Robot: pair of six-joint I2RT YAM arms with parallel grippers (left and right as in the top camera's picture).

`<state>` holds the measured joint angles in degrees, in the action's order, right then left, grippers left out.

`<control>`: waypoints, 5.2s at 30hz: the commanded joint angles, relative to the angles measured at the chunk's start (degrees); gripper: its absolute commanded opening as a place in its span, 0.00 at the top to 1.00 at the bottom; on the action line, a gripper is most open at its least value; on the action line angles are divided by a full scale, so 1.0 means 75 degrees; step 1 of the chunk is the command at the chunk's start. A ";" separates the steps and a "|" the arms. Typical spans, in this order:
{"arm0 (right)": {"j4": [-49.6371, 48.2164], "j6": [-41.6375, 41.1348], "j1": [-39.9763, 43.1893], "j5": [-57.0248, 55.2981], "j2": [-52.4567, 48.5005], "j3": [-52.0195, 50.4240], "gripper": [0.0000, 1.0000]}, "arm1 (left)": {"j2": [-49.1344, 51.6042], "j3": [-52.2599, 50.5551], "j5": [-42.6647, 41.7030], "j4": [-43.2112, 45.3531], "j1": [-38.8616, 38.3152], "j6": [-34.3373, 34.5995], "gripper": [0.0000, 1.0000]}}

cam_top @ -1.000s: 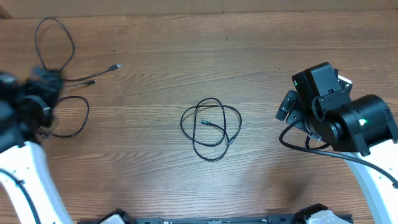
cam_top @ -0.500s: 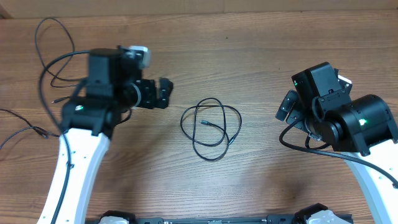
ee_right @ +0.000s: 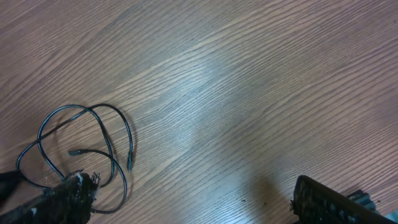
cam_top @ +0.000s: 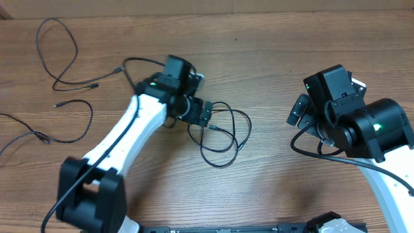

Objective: Untangle cables

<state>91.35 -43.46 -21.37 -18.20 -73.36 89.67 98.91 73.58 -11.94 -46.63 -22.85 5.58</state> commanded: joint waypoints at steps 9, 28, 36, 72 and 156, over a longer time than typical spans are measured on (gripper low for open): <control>-0.0020 0.0000 0.0015 -0.0015 0.0035 0.0000 0.00 | 0.1647 -0.0035 0.0781 0.0638 -0.0408 0.1722 0.02; -0.0020 0.0000 0.0017 -0.0012 0.0035 0.0000 0.00 | -0.0367 0.0128 0.1789 -0.0743 0.1574 0.1620 0.96; -0.0020 0.0000 0.0015 -0.0012 0.0035 0.0000 0.00 | -0.2165 0.0128 0.1851 -0.1498 0.2512 0.1285 0.96; -0.0020 0.0000 0.0015 -0.0012 0.0035 0.0000 0.00 | -0.2203 -0.2906 0.3357 0.0300 0.3010 0.5823 0.72; -0.0819 0.0029 0.2355 0.0041 0.5082 -0.0720 0.00 | -0.7344 -0.0064 0.1862 -0.4473 0.4508 0.4051 0.00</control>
<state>87.70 -43.46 -5.23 -18.28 -39.62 87.50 43.77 72.42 2.31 -80.23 10.66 37.04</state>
